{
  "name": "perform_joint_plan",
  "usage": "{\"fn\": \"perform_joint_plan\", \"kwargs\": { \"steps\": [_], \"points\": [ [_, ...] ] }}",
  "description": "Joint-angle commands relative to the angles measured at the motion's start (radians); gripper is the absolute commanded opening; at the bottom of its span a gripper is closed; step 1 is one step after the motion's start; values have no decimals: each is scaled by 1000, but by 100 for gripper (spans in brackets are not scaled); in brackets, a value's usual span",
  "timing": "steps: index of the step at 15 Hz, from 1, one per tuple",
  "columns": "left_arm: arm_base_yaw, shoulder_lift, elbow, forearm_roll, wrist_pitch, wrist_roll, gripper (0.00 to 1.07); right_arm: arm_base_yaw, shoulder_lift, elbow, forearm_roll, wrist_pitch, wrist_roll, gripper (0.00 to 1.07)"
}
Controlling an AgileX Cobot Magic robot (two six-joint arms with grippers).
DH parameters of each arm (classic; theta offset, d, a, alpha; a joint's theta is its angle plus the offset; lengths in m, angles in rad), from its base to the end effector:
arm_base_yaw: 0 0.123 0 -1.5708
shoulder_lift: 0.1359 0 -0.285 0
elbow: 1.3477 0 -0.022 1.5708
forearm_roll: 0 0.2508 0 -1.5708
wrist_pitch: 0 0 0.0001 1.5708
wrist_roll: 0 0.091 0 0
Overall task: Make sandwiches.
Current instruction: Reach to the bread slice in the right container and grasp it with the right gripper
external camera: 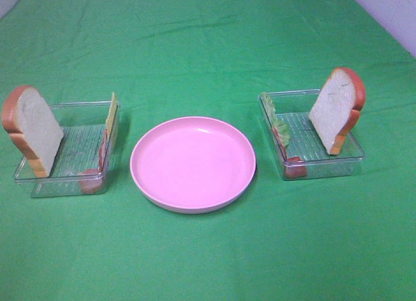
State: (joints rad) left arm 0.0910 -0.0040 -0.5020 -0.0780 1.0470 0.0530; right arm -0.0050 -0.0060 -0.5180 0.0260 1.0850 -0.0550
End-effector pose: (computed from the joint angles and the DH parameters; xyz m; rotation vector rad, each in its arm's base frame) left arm -0.0047 -0.0066 0.2791 -0.0352 2.0219 -0.0019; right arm -0.0089 0.0021 0.2803 -0.0531 2.0436 -0.0064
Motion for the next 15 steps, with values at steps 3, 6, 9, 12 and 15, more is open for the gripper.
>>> {"fn": "perform_joint_plan", "kwargs": {
  "steps": [3, 6, 9, 12, 15],
  "points": [
    [1, -21, 0, 2, -9, 1, 77, -5, -13, 1, 3, -5, -4, 60],
    [1, -21, 0, 2, -9, 1, 77, -5, -13, 1, 3, -5, -4, 60],
    [1, -21, 0, 2, -9, 1, 77, -5, -13, 1, 3, -5, -4, 60],
    [1, -21, 0, 2, -9, 1, 77, -5, -13, 1, 3, -5, -4, 60],
    [1, -21, 0, 2, -9, 1, 77, -5, -13, 1, 3, -5, -4, 60]
  ]
}}
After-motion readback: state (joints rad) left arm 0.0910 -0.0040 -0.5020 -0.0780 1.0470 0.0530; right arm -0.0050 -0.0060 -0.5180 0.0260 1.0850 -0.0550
